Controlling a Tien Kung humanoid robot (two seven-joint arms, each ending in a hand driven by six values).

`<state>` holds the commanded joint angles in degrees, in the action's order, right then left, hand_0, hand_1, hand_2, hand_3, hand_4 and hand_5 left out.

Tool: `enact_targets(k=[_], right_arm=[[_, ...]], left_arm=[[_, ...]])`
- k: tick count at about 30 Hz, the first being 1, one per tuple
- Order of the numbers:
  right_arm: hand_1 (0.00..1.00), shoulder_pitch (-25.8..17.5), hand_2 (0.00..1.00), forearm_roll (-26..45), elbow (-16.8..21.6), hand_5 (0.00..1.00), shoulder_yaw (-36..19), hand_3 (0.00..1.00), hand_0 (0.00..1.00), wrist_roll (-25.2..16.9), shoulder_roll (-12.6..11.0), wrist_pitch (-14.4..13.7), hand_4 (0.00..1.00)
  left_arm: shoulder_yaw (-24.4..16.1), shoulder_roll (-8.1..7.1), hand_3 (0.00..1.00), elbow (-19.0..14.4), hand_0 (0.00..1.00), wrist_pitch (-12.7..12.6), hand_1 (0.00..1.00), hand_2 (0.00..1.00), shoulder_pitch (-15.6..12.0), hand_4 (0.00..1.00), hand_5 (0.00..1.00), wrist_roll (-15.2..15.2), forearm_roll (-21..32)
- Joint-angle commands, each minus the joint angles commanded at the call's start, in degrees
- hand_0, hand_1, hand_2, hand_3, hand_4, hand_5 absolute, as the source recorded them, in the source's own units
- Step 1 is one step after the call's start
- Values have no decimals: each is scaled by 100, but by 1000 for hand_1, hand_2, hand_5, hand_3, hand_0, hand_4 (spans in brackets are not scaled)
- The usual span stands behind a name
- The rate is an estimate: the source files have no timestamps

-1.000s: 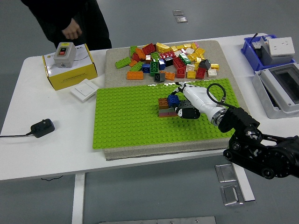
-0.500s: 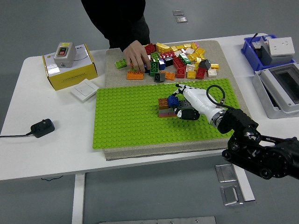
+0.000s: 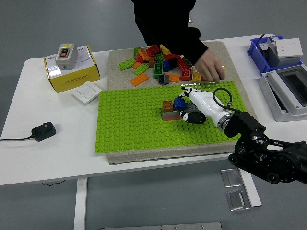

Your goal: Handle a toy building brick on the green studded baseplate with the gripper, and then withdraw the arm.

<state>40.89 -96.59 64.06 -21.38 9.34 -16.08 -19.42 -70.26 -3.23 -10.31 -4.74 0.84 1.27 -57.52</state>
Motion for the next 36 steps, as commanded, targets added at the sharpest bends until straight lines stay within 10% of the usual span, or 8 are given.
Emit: enact_targets(k=[36], right_arm=[[903,65,961,11,-61,337,95,652,827,-41,76,-37,464]], left_arm=[[-3,8,599,0,661,-2,660,582,39,186,681,-17,11]])
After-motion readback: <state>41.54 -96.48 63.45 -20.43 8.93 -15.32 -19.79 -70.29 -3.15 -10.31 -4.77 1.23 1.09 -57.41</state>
